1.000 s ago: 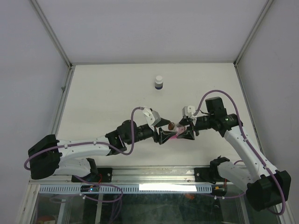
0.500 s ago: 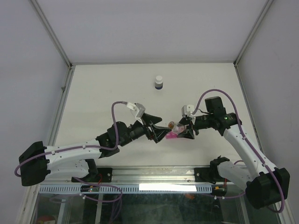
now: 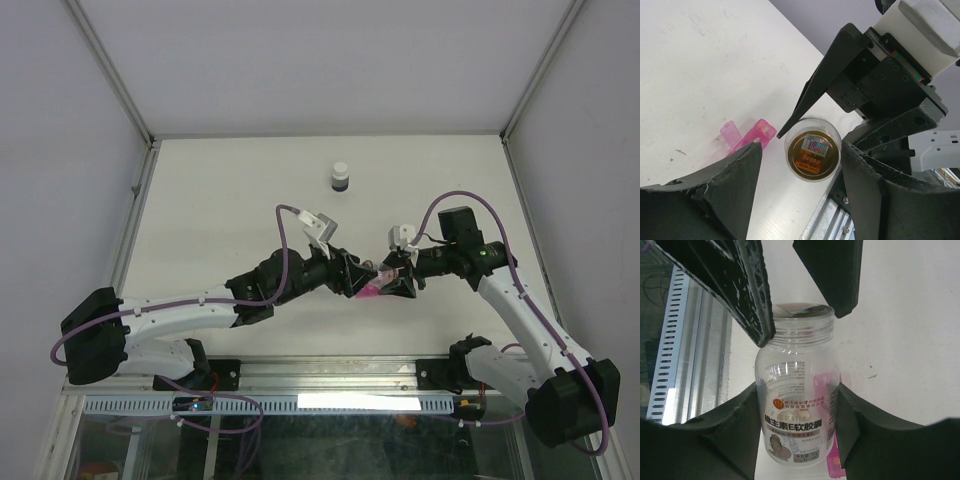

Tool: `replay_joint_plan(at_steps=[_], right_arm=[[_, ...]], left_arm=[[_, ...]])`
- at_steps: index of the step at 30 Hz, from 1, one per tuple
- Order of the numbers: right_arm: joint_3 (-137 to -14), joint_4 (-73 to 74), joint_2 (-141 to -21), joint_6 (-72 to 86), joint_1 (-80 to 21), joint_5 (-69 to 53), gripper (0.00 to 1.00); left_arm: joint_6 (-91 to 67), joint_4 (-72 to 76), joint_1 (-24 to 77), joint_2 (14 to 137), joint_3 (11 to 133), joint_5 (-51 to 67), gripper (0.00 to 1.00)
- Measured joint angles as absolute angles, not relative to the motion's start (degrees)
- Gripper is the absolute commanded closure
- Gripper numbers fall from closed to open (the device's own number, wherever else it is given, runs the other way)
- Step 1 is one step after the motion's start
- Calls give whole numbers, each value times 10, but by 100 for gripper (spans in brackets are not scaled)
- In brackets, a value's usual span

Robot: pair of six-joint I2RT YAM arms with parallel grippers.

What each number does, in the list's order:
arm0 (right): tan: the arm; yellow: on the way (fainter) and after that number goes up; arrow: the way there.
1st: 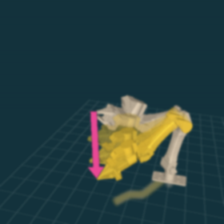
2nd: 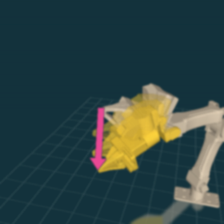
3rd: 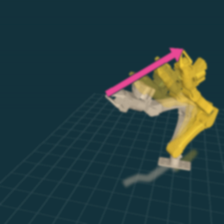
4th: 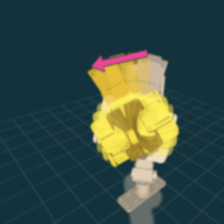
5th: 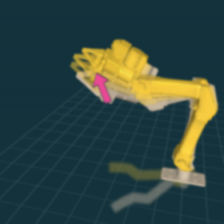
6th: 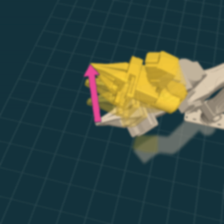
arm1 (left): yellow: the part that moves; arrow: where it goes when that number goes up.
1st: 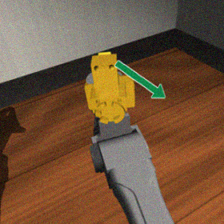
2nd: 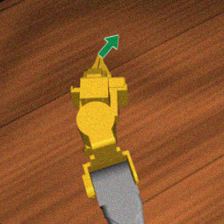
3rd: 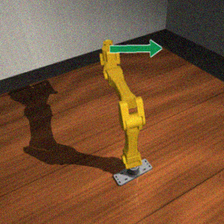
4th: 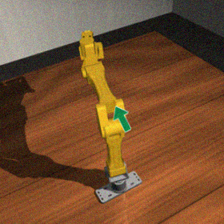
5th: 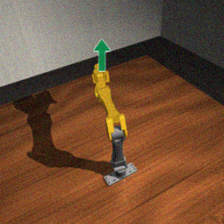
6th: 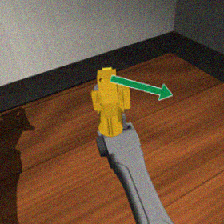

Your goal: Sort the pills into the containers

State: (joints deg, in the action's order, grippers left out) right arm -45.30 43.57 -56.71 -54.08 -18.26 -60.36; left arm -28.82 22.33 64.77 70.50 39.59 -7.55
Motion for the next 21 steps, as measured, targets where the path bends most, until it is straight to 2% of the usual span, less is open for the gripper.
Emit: replay_joint_plan(at_steps=[1,3,5,7,8,10,12,14,15,16,21], right_arm=[[-453,436,-567,-541,-183,-604,100],[-453,436,-567,-541,-183,-602,100],[-453,435,-568,-541,-182,-596,100],[-453,435,-569,-540,-183,-593,100],[-453,435,-569,-539,-183,-592,96],[-453,435,-569,-539,-183,-592,78],[-453,434,-569,-539,-183,-592,40],[-453,432,-569,-536,-183,-592,11],[-453,432,-569,-531,-183,-592,4],[-453,431,-569,-529,-183,-592,1],[-453,426,-569,-520,-181,-592,0]], left_arm=[[-290,222,648,710,399,-74,41],[-293,222,648,718,403,-69,54],[-296,223,648,721,406,-59,75],[-295,223,649,721,408,-57,93],[-296,224,649,721,408,-56,100],[-294,224,649,722,408,-55,100],[-292,227,649,722,407,-53,100],[-288,237,648,722,401,-49,100],[-284,244,648,722,397,-44,100],[-281,250,648,721,393,-43,100],[-272,255,640,719,385,-35,100]])
